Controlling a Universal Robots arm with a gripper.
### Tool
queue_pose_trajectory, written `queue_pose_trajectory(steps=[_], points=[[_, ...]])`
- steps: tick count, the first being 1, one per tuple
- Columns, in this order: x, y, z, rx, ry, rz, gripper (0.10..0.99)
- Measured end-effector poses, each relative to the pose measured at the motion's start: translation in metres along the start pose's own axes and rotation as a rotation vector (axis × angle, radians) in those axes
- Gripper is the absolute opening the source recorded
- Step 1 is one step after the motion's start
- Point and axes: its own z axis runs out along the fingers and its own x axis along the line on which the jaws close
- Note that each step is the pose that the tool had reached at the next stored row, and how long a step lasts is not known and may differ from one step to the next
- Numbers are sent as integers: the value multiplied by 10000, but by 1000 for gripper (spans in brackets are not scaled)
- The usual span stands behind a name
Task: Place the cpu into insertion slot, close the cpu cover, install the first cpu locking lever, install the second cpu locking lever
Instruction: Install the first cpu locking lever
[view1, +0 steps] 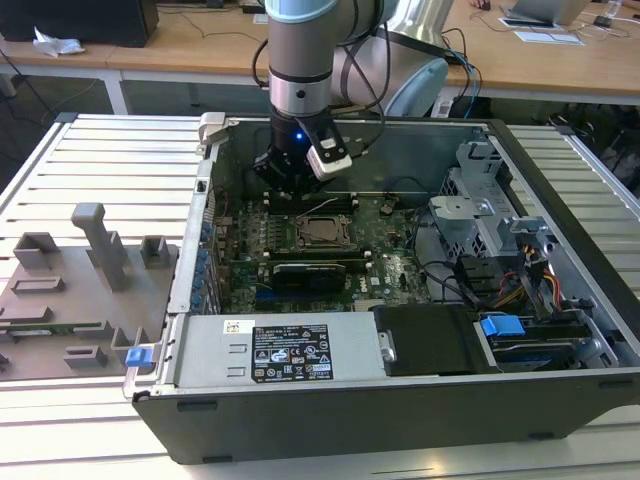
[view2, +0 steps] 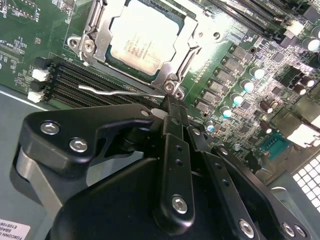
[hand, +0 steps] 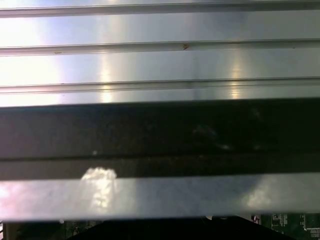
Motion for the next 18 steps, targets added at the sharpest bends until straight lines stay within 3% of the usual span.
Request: queue_pose_trajectory(steps=[18], points=[[1,-1,96,0,-1,25,106]])
